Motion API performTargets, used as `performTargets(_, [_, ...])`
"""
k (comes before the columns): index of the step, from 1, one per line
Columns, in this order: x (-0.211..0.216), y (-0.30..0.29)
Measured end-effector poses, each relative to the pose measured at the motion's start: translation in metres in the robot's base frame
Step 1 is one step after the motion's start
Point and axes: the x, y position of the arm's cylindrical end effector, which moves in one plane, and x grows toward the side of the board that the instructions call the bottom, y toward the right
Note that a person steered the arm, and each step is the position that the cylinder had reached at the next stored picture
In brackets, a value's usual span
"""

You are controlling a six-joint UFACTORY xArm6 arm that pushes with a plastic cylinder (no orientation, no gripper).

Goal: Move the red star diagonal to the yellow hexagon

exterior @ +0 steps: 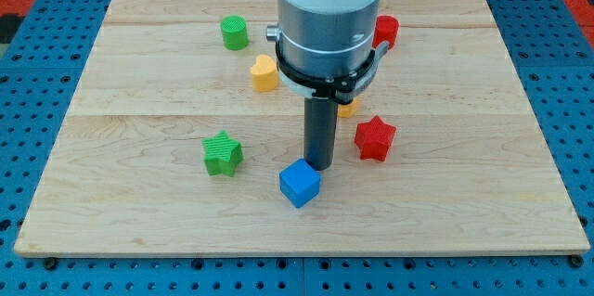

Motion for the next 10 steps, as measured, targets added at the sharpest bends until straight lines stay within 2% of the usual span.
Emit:
performTargets(2, [-0.027,0.005])
performTargets(3, [-0.027,0.005])
performTargets(5, [-0.010,0.010])
performTargets(10, [0.000,0.062])
